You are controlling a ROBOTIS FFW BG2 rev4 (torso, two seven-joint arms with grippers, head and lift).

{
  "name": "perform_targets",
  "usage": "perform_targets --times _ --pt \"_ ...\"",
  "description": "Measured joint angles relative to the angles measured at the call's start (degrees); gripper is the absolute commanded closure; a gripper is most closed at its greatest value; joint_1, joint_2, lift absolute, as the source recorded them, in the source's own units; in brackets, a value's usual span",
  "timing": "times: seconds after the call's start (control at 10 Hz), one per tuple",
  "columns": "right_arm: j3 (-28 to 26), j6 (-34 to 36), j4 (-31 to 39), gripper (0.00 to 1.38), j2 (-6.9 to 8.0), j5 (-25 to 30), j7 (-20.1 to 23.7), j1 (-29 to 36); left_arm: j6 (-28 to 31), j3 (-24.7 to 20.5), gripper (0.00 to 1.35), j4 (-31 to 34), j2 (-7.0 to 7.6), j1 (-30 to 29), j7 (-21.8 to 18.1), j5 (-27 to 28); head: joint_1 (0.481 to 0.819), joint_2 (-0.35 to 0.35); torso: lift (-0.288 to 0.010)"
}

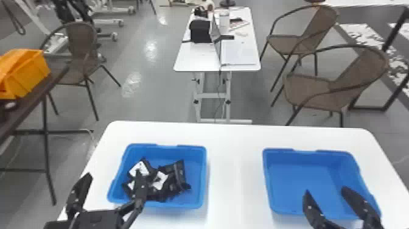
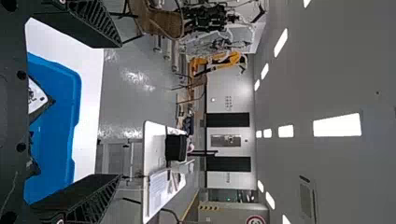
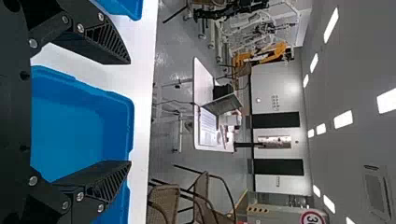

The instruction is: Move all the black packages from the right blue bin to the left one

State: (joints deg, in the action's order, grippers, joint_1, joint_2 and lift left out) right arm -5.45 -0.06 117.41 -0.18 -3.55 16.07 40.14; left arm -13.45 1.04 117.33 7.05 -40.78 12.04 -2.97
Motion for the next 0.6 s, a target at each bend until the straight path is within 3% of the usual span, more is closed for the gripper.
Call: perform_targets --times 0.6 --pt "0.00 -0.02 0.00 0.29 0.00 0.41 0.41 -0.33 -0.03 -0.07 0.03 0.00 0.00 0.00 0.00 -0.41 0.695 0.080 0.000"
